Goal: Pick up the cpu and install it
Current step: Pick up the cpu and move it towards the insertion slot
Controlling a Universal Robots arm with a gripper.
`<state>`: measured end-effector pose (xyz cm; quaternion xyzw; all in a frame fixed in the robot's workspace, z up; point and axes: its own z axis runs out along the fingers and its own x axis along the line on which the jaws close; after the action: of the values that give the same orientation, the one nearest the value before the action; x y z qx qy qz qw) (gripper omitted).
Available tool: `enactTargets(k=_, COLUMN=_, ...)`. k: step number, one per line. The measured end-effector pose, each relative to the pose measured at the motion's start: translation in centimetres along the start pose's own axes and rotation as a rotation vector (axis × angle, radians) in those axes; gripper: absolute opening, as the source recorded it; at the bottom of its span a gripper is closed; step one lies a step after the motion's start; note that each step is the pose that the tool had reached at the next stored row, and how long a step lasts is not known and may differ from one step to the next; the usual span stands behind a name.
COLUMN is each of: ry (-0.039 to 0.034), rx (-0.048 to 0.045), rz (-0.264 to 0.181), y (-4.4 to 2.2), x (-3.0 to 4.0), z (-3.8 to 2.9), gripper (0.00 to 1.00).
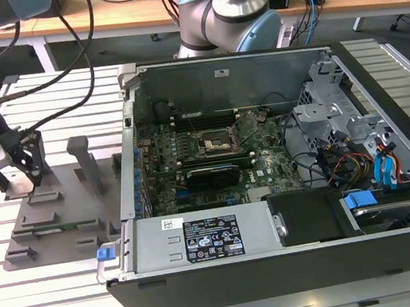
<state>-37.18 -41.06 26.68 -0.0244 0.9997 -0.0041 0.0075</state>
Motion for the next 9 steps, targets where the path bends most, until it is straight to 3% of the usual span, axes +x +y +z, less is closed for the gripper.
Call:
enactTargets(k=6, ry=0.0, rx=0.0002, rz=0.0, y=-0.02, x=-0.03, z=-2.14, gripper=0.55)
enactTargets(k=9, ry=0.0, rx=0.0002, rz=0.0, y=-0.02, x=-0.04, z=-2.65, gripper=0.55)
